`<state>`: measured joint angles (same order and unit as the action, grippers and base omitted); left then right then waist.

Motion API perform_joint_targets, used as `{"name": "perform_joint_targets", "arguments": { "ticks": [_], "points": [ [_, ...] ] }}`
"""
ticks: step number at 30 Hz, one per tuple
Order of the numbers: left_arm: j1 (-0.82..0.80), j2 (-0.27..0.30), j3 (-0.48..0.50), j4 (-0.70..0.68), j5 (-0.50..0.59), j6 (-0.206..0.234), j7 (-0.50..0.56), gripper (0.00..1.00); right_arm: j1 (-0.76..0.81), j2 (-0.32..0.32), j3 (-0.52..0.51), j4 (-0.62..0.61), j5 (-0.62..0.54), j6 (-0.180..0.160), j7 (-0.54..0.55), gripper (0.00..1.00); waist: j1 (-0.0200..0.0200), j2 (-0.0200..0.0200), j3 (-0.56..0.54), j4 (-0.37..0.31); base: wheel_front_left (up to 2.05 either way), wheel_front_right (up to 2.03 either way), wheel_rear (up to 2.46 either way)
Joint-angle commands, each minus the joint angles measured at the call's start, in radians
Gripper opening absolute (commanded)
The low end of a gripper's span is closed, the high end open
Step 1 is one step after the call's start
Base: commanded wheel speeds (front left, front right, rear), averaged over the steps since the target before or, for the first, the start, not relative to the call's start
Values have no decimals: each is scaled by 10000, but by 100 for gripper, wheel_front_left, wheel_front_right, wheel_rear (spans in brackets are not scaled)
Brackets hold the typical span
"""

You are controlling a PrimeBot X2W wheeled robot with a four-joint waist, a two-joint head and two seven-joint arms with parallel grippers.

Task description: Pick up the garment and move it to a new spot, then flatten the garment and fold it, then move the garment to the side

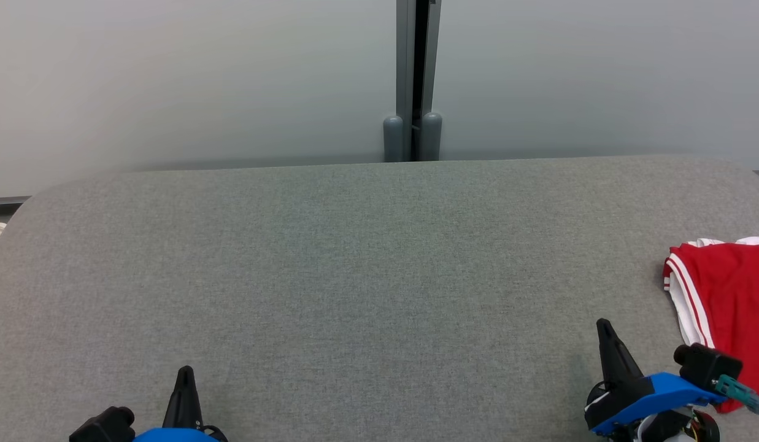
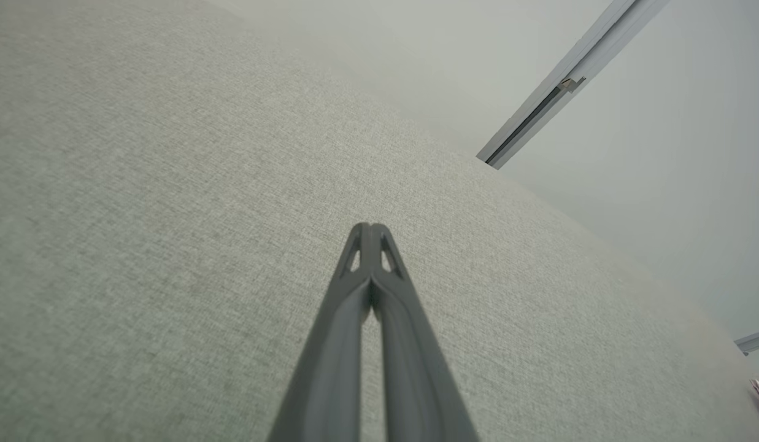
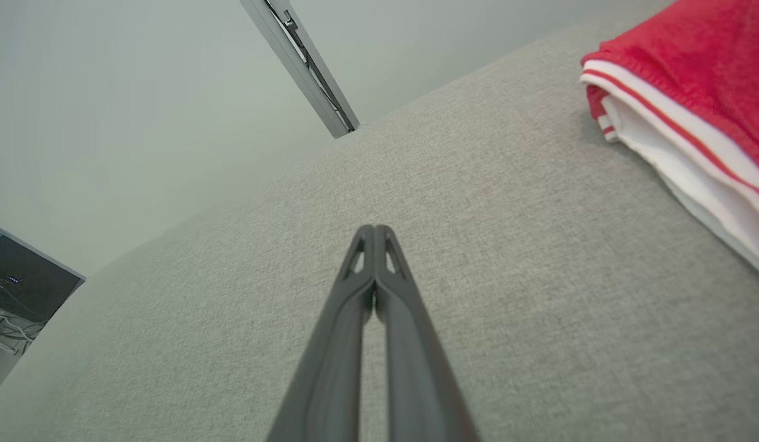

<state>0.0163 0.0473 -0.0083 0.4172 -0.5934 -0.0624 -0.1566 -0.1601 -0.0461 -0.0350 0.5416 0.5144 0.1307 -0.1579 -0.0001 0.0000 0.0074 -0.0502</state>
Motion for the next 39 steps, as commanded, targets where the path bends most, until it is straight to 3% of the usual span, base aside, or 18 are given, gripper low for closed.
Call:
{"name": "perform_joint_targets", "arguments": {
  "ticks": [1,39],
  "points": [
    [-313,21,85,-196,-228,-67,42,0,-75,-32,-32,-230,275,0,65,0,1,0,0,4,0,0,0],
    [-808,31,643,-962,-5038,-375,1333,0,219,-46,-403,-1591,5445,1,1351,0,1,0,-16,187,0,0,0]
  ]
}}
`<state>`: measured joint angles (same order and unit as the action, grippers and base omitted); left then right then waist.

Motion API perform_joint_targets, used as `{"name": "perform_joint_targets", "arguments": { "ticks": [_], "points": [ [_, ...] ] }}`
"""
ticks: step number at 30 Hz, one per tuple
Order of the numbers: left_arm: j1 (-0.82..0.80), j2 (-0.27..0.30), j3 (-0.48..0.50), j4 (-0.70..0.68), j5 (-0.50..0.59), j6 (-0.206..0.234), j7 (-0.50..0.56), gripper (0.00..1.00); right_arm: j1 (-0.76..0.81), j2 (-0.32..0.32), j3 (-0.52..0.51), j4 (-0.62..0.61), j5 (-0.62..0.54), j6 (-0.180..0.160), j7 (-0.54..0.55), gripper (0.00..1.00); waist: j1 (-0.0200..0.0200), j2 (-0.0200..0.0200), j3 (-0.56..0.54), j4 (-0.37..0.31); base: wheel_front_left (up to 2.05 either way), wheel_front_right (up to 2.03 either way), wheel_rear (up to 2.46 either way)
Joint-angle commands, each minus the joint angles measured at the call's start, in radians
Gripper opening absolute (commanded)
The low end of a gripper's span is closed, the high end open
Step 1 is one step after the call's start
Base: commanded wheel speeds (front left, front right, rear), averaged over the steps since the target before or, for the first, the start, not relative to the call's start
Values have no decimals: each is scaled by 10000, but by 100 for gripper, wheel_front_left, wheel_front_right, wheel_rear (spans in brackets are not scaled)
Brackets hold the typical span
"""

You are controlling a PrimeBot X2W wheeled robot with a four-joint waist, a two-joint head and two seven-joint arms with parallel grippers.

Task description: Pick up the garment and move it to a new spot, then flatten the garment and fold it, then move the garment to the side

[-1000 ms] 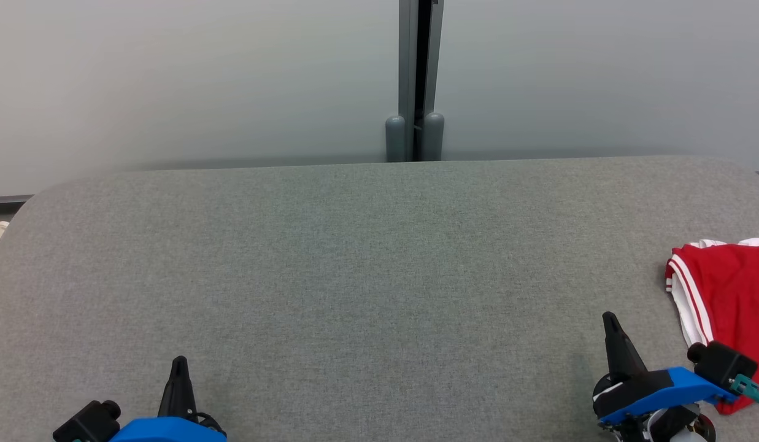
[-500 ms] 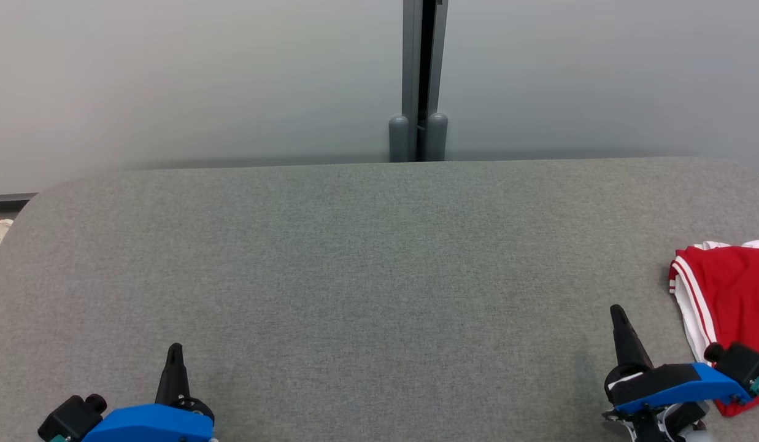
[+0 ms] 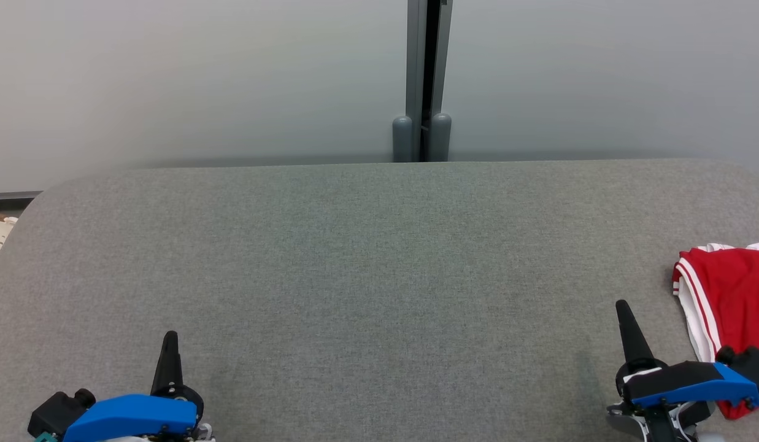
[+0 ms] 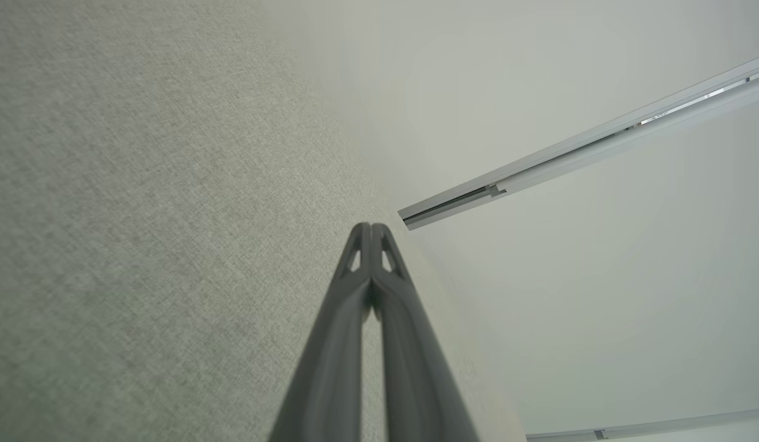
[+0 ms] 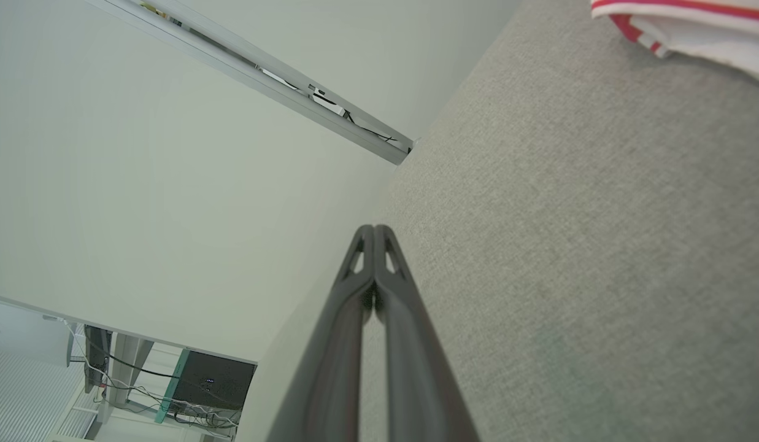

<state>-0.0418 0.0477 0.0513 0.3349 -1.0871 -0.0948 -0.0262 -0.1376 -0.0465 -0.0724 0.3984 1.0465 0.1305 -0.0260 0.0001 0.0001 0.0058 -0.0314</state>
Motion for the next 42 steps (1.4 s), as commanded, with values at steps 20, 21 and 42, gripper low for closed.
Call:
{"name": "perform_joint_targets", "arguments": {
  "ticks": [20,21,42],
  "points": [
    [-420,31,267,-439,-2005,-178,544,0,141,-49,-179,-685,2178,3,541,0,-1,-1,-8,96,0,0,0],
    [-433,32,277,-452,-2094,-186,575,0,147,-50,-186,-711,2272,3,575,0,-1,-1,-9,101,0,0,0],
    [-587,34,491,-700,-3762,-305,1032,0,247,-55,-316,-1180,4065,4,1033,0,-1,-1,-17,202,0,0,0]
  ]
}}
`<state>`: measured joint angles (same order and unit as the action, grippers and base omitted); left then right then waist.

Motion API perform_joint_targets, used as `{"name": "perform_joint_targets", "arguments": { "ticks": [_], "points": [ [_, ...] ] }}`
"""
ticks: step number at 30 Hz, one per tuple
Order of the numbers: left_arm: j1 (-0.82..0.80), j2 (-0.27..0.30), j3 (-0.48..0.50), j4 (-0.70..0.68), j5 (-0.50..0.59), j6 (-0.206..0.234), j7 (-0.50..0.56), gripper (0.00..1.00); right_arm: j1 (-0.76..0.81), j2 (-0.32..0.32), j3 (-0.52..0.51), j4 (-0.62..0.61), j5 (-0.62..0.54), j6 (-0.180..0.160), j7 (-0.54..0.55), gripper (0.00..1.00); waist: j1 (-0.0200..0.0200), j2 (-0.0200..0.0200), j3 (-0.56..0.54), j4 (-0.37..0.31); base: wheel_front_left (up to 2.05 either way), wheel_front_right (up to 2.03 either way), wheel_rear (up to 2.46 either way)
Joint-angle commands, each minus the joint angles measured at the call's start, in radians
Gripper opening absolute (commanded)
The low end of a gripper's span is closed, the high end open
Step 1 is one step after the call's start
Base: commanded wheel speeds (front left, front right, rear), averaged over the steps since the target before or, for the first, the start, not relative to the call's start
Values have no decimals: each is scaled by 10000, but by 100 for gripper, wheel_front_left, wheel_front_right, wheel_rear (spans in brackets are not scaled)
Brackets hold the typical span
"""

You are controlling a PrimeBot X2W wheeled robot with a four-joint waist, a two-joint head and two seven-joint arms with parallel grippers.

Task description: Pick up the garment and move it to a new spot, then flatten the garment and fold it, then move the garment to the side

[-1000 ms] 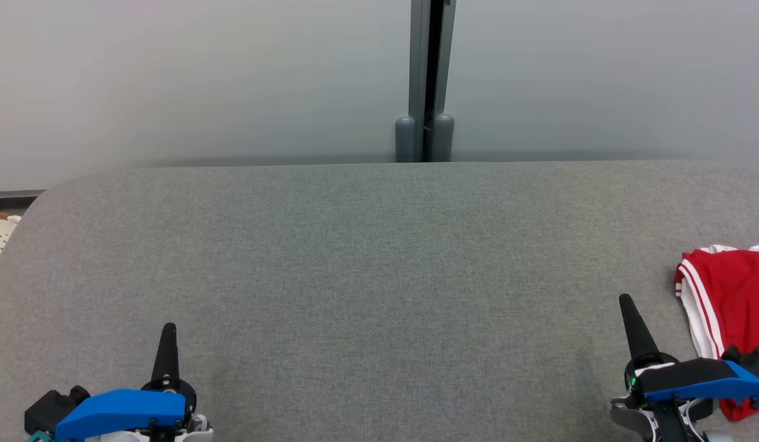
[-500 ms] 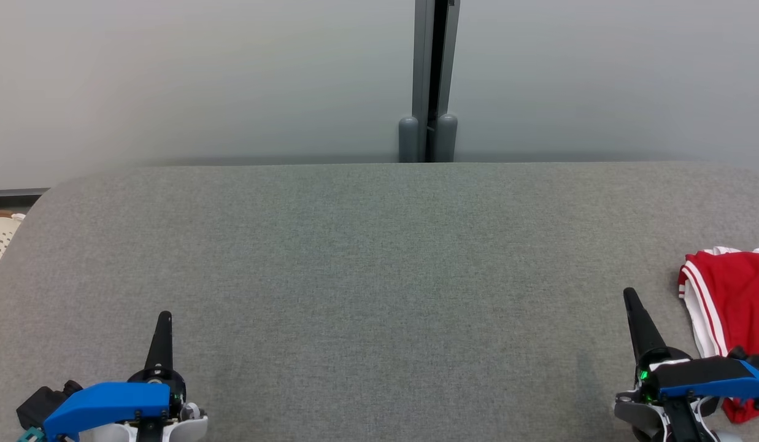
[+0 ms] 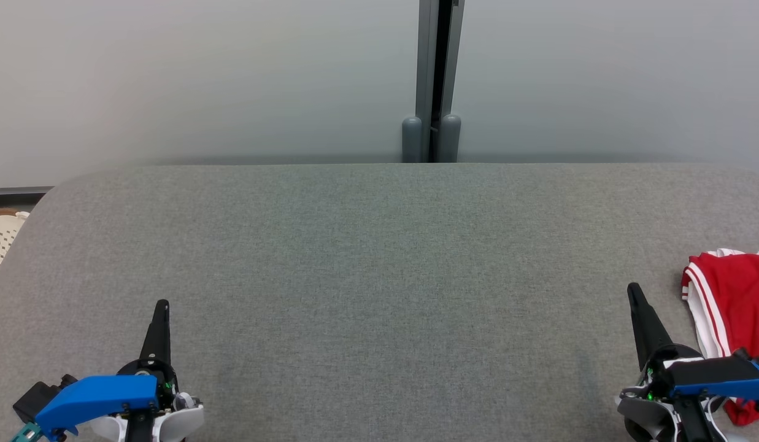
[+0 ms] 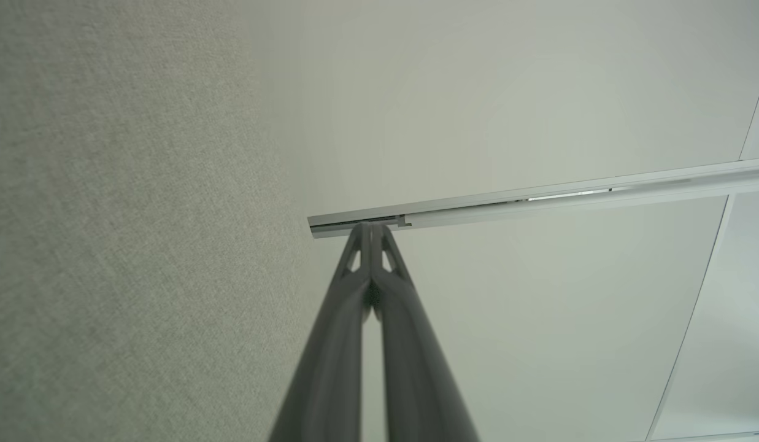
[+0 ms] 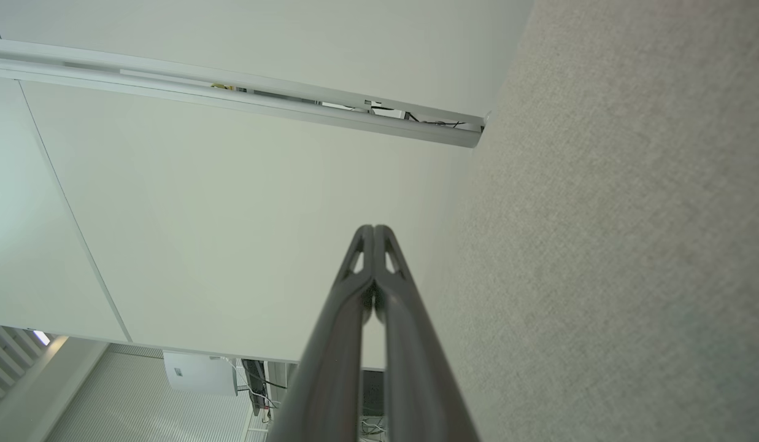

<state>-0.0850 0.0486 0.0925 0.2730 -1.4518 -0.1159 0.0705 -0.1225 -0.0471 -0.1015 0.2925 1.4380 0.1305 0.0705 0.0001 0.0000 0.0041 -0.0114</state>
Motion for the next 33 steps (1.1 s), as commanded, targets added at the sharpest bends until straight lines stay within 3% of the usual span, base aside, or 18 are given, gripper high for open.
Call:
{"name": "perform_joint_targets", "arguments": {
  "ticks": [1,24,33],
  "points": [
    [-166,24,88,-92,-189,-99,80,0,100,-50,-29,-138,232,4,94,0,-1,0,0,7,0,0,0],
    [-313,25,239,-318,-1663,-199,476,0,208,-53,-149,-526,1803,4,474,0,-1,0,-10,113,0,0,0],
    [-293,24,236,-309,-1622,-197,473,0,205,-53,-145,-521,1760,4,470,0,-1,0,-10,114,0,0,0]
  ]
}}
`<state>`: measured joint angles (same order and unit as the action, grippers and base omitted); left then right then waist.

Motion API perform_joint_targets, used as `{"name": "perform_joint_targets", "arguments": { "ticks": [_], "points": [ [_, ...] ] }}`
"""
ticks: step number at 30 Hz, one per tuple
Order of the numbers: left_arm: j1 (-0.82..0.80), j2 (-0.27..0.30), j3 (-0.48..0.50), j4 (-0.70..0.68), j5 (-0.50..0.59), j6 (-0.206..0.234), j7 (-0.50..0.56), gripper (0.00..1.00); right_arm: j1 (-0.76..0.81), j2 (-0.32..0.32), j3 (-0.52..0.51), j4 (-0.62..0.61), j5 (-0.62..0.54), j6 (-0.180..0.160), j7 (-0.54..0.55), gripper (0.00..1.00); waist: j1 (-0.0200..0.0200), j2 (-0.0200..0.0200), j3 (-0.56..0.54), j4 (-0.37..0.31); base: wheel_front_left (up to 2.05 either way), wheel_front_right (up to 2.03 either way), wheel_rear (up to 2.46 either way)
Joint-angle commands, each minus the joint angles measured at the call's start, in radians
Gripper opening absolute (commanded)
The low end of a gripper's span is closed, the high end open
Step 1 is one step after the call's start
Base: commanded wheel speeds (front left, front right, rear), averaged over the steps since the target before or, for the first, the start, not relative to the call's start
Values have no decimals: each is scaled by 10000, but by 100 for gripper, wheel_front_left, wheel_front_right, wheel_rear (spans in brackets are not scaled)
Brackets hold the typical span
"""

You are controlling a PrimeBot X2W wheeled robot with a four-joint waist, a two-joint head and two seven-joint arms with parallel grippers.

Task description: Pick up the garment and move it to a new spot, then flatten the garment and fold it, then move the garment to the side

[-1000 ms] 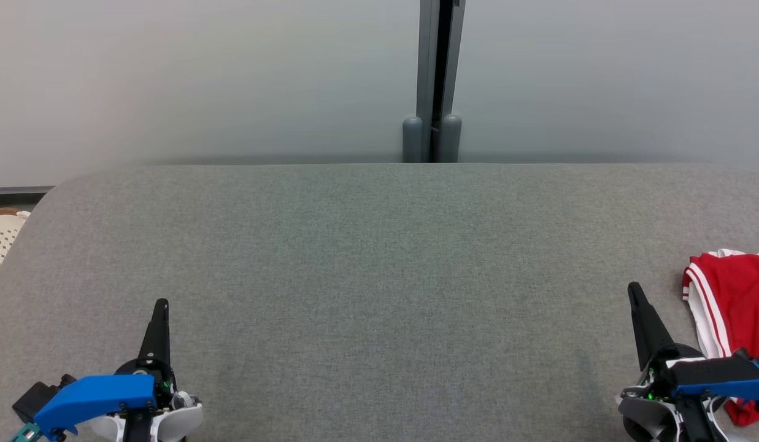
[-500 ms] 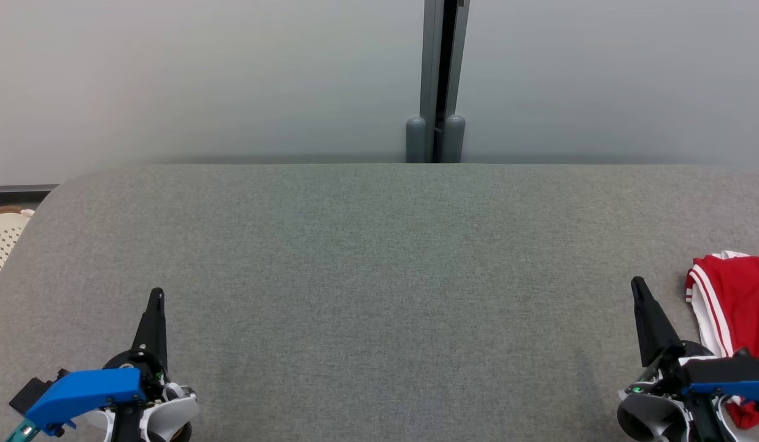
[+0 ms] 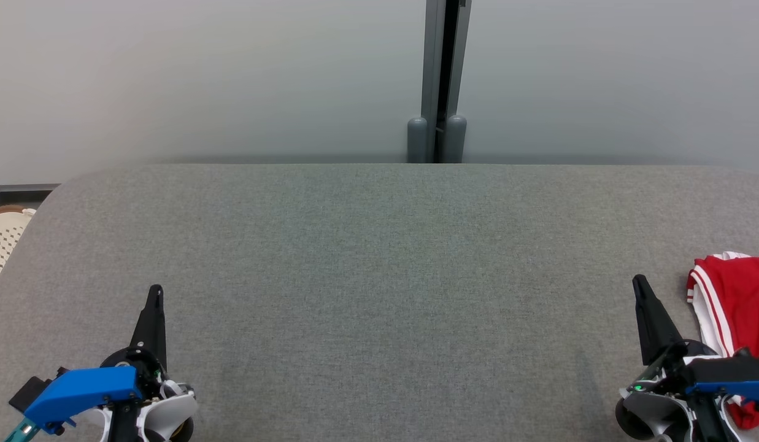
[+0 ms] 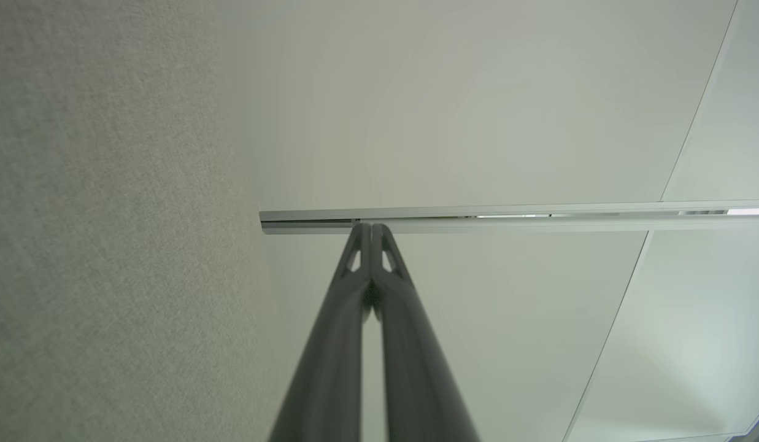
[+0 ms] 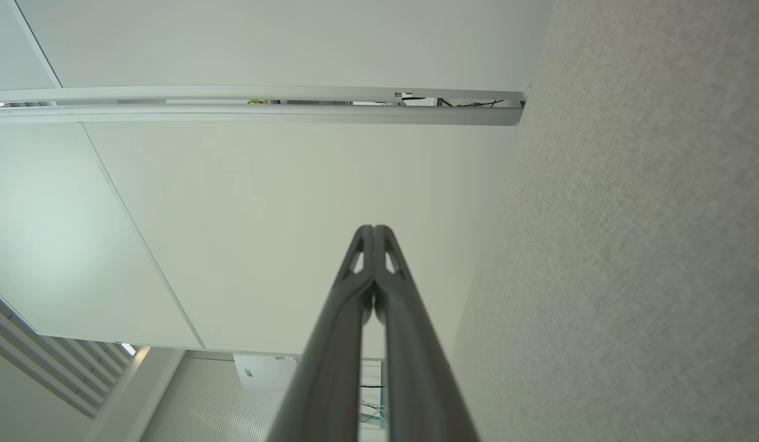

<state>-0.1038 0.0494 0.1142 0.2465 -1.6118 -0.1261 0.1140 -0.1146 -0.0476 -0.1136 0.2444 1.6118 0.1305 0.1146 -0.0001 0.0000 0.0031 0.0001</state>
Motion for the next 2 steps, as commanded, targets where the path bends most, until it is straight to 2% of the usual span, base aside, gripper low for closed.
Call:
{"name": "perform_joint_targets", "arguments": {
  "ticks": [1,2],
  "points": [
    [-105,16,19,-45,-23,-95,38,0,125,-47,-24,-40,23,4,29,0,1,0,0,-1,0,0,0],
    [-105,16,19,-45,-23,-95,38,0,126,-47,-24,-40,23,4,29,0,1,0,0,-1,0,0,0]
  ]
}}
